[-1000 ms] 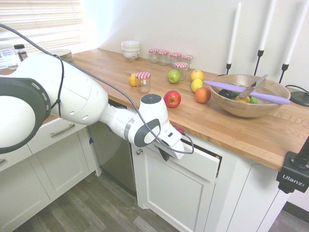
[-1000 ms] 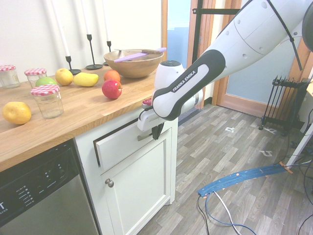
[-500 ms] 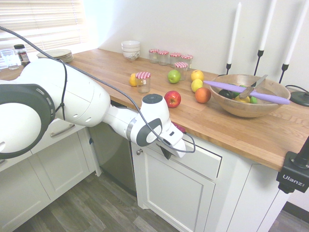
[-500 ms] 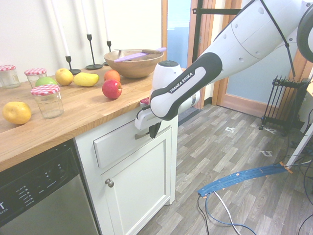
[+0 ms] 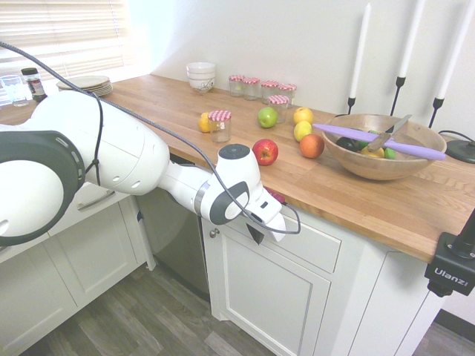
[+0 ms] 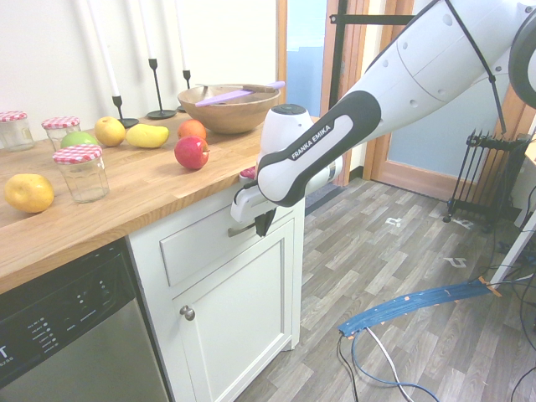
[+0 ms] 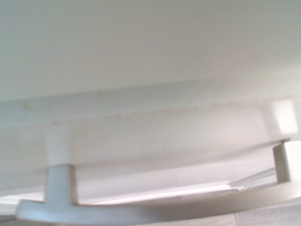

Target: Close the drawer

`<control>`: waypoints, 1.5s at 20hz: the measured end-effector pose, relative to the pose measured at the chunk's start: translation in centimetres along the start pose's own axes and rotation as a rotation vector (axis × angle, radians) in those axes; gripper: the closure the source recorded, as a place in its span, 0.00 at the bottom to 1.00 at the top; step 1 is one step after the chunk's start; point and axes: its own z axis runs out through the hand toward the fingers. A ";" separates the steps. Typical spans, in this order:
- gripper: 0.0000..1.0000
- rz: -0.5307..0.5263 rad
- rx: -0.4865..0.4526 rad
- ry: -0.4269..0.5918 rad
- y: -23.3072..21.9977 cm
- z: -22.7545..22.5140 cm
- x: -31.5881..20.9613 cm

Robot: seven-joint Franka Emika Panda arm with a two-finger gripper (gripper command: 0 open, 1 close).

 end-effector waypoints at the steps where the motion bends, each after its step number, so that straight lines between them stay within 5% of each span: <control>1: 1.00 0.000 -0.008 -0.008 0.3 0.4 -0.4; 8: 1.00 -0.024 -0.103 -0.095 4.2 -0.1 -4.9; 19: 1.00 -0.077 -0.190 -0.166 10.2 -14.2 -9.0; 20: 0.00 -0.078 -0.196 -0.169 11.2 -15.0 -9.6; 30: 0.00 -0.070 -0.195 -0.158 14.7 -18.4 -12.5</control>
